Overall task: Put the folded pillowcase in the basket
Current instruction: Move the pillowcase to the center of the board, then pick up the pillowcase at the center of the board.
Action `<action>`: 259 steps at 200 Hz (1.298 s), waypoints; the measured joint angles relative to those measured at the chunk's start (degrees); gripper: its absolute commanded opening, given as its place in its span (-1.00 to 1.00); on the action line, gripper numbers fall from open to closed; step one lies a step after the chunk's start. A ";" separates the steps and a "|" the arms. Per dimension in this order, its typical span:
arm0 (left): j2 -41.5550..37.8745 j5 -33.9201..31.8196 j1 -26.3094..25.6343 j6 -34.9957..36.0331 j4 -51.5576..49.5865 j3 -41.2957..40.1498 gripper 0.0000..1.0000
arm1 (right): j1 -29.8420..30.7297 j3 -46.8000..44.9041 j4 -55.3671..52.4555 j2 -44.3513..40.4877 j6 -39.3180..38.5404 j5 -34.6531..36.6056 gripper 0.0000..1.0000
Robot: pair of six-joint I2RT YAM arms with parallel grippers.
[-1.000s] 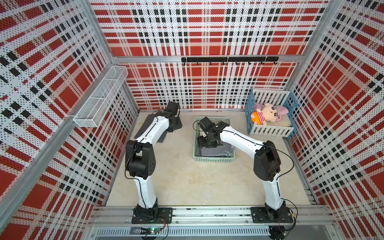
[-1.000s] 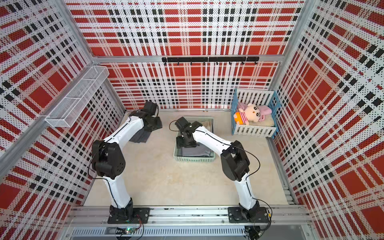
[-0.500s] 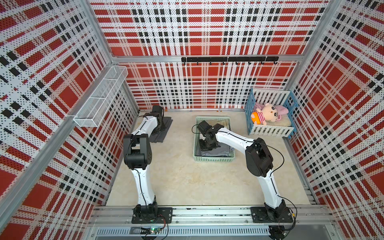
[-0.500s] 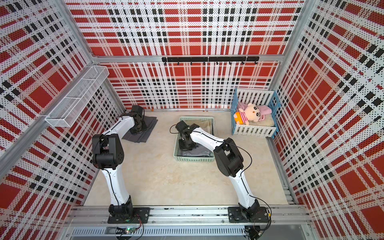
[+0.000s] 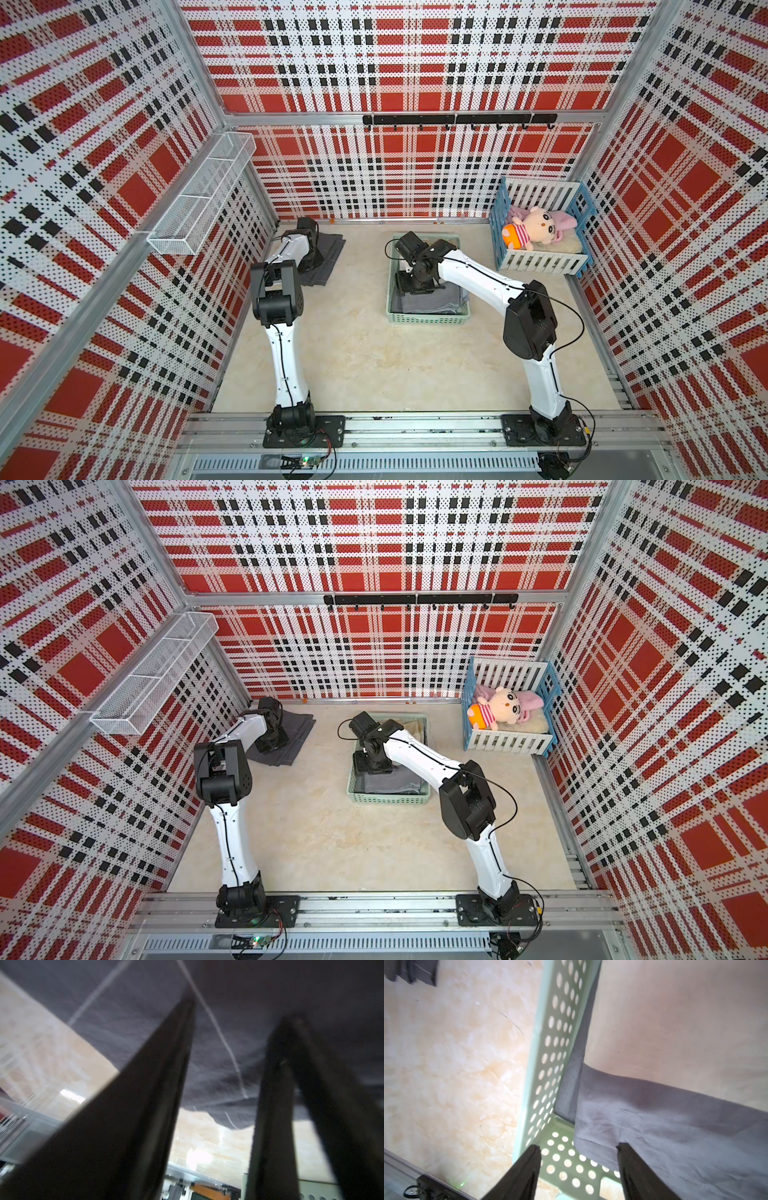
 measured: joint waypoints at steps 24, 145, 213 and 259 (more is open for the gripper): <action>-2.27 3.30 -0.46 -1.51 2.51 -4.39 -0.44 | -0.02 4.44 -0.63 -0.46 -0.42 0.68 0.32; -27.91 18.84 -15.96 -21.88 11.15 -37.83 -0.36 | -0.22 8.57 -2.34 -0.46 -1.57 1.38 0.35; -29.20 16.22 -4.37 -18.58 10.97 -30.29 -0.20 | 3.61 26.73 -3.37 8.48 -4.48 -1.60 0.57; -24.11 11.50 3.98 -14.45 10.19 -30.29 -0.12 | 5.66 25.66 -0.85 14.62 -5.66 -5.03 0.58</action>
